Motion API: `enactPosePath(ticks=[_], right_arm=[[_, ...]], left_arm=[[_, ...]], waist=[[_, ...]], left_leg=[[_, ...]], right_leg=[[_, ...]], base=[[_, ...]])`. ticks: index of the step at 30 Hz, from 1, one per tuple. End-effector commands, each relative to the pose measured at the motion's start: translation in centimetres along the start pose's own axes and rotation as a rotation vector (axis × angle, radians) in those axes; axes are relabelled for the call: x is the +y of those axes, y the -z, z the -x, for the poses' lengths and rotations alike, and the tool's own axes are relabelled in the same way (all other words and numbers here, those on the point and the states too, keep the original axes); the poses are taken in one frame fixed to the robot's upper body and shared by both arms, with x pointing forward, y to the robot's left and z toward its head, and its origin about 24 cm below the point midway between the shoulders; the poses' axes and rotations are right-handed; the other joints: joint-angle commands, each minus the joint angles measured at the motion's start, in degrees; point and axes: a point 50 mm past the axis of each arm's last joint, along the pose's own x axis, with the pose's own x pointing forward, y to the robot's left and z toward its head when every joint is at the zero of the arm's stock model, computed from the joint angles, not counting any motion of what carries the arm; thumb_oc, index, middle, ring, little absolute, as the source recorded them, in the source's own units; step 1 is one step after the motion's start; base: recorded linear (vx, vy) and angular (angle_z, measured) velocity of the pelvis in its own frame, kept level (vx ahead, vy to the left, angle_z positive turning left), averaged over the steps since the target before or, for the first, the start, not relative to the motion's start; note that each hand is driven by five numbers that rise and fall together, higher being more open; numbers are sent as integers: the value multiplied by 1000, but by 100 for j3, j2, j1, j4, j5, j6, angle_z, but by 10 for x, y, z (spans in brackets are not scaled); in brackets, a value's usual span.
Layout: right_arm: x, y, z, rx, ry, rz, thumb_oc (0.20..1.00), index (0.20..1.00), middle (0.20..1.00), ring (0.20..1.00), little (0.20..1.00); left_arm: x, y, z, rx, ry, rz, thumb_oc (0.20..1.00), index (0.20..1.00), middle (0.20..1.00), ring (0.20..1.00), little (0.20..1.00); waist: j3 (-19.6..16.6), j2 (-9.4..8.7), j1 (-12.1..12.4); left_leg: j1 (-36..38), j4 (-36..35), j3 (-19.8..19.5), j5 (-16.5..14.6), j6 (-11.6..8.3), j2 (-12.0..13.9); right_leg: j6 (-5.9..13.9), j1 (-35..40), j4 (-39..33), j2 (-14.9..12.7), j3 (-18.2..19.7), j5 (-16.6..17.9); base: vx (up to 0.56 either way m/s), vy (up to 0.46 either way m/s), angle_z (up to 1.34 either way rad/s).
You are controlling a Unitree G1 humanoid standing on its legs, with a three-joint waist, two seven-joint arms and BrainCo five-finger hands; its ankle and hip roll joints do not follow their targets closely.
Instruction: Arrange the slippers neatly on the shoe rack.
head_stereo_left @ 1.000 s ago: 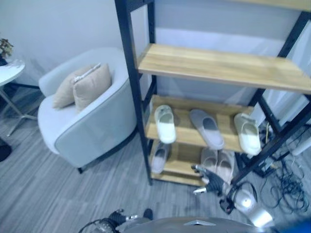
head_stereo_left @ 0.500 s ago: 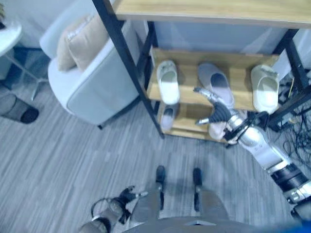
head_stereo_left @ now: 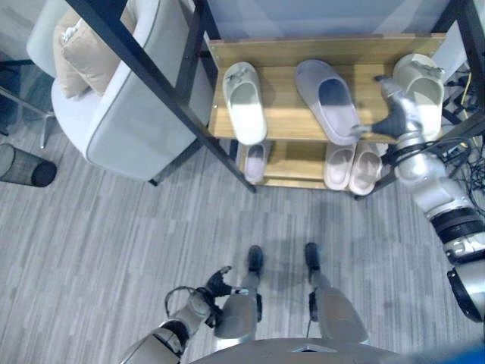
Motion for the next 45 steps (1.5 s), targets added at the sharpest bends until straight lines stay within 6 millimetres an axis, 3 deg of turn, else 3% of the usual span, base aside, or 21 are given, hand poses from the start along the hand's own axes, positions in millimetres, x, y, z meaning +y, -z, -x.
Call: enactPosePath(ticks=[1, 6, 12, 23, 24, 25, 30, 31, 37, 45], right_arm=[[-39, -24, -24, -112, 194, -18, 1000, 1000, 1000, 1000, 1000], [-52, -21, -37, -67, 256, -74, 1000, 1000, 1000, 1000, 1000], [-53, -18, -42, -34, 235, -119, 1000, 1000, 1000, 1000, 1000], [-53, -7, -53, 54, 202, -175, 1000, 1000, 1000, 1000, 1000], [-53, -5, -53, 64, 194, -175, 391, 391, 391, 391, 391], [-53, -5, -54, 64, 189, -170, 200, 200, 200, 200, 200], [-51, -1, -51, 90, 217, -210, 200, 200, 200, 200, 200], [-45, 3, -42, 121, 281, -300, 200, 200, 200, 200, 200], [-25, 24, -10, 212, 325, -416, 200, 200, 200, 200, 200], [-14, 43, 16, 285, 335, -432, 200, 200, 200, 200, 200]], left_arm=[[-2, -13, -2, -56, -6, -28, 1000, 1000, 1000, 1000, 1000], [-5, -8, -1, -50, 0, -49, 1000, 1000, 1000, 1000, 1000], [-4, -6, 0, -40, -5, -51, 1000, 1000, 1000, 1000, 1000], [6, -26, -3, -124, -53, -33, 1000, 1000, 1000, 1000, 1000], [7, -26, -3, -126, -57, -28, 1000, 1000, 1000, 1000, 1000], [8, -26, -3, -124, -62, -25, 1000, 1000, 1000, 1000, 1000], [9, -23, -3, -115, -70, -29, 1000, 1000, 1000, 1000, 1000], [12, -26, -4, -116, -91, -23, 1000, 1000, 1000, 1000, 1000], [11, -25, -5, -95, -101, -10, 1000, 1000, 1000, 1000, 1000], [11, -26, -5, -99, -112, 14, 1000, 1000, 1000, 1000, 1000]], waist=[[-21, -139, 232], [2, -105, 326], [19, -82, 384], [154, -89, 581], [160, -105, 615], [164, -110, 624], [165, -124, 680], [175, -143, 652], [167, -203, 548], [143, -231, 442]], left_leg=[[-296, 728, -166, -704, 232, -151], [-353, 687, -200, -681, 225, -148], [-426, 554, -263, -604, 202, -151], [-819, 480, -371, -509, 173, -242], [-862, 487, -385, -510, 173, -258], [-884, 493, -391, -512, 173, -259], [-991, 510, -421, -507, 171, -311], [-1005, 515, -419, -539, 165, -331], [-899, 513, -373, -600, 183, -344], [-710, 447, -319, -626, 191, -347]], right_leg=[[282, -366, 1332, -432, 201, -1110], [284, -438, 1347, -419, 161, -1135], [291, -502, 1302, -441, 75, -1125], [323, -706, 1080, -546, -66, -972], [328, -717, 1058, -555, -91, -960], [330, -721, 1040, -566, -106, -946], [345, -729, 952, -611, -174, -900], [349, -699, 923, -623, -220, -919], [383, -605, 899, -630, -207, -911], [416, -479, 856, -658, -191, -885]], base=[[36, -33, 1], [42, -26, 2], [48, -13, 10], [32, 17, 6], [47, 33, 7], [43, 28, 10], [25, 23, 10], [9, 27, 13], [2, 11, 7], [1, 1, 0]])
